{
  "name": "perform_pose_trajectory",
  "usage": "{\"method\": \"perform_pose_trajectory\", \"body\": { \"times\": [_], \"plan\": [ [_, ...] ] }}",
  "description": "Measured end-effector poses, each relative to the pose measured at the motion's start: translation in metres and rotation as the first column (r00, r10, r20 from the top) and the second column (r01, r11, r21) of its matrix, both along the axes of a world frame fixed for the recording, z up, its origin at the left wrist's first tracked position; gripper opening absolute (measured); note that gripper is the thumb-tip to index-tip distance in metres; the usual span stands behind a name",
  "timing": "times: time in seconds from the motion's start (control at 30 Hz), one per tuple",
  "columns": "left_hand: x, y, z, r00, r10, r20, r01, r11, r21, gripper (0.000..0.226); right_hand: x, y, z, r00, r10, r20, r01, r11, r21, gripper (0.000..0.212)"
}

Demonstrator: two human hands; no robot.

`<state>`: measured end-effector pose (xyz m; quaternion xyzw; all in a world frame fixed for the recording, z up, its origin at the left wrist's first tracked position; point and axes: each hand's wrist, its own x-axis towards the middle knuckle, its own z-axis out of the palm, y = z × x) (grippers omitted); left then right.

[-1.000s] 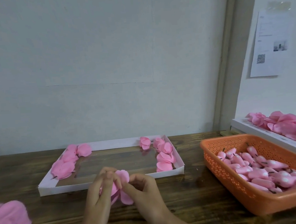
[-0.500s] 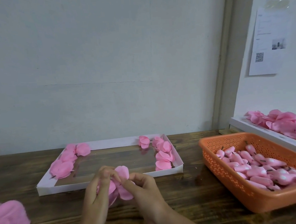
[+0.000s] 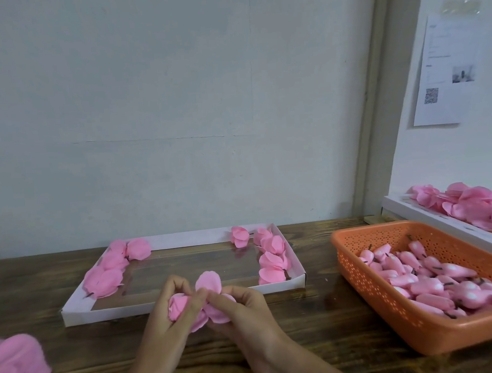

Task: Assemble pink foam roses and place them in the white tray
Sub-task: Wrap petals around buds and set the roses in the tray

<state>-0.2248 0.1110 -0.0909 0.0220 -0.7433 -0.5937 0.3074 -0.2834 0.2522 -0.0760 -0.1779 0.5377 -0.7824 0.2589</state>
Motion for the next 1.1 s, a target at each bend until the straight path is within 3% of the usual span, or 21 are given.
{"method": "perform_pose_trajectory", "body": {
  "times": [0.2,0.27,0.4,0.53,0.9,1.1],
  "plan": [
    [0.0,0.003,0.003,0.986,0.145,-0.079,-0.141,0.988,0.054,0.042,-0.008,0.005,0.003,1.0,-0.013,0.009,0.013,1.0,-0.007,0.021],
    [0.001,0.001,0.004,0.984,0.148,-0.1,-0.142,0.988,0.069,0.04,-0.011,0.007,0.006,1.0,0.0,0.005,0.0,1.0,-0.02,0.026],
    [0.002,-0.001,0.005,0.974,0.18,-0.137,-0.161,0.977,0.138,0.024,-0.013,0.01,0.011,1.0,-0.018,0.004,0.018,0.998,-0.055,0.015],
    [0.001,-0.005,0.006,0.951,0.24,-0.195,-0.2,0.959,0.201,0.03,-0.015,0.012,0.013,0.997,-0.078,0.02,0.079,0.995,-0.054,0.014],
    [0.006,0.007,0.013,0.942,0.168,-0.29,-0.173,0.985,0.008,0.038,-0.012,0.01,0.011,0.994,-0.095,0.055,0.101,0.988,-0.117,0.021],
    [0.006,0.004,0.011,0.932,0.195,-0.306,-0.209,0.978,-0.013,0.039,-0.012,0.009,0.006,0.995,-0.096,0.032,0.099,0.989,-0.107,0.02]
  ]
}}
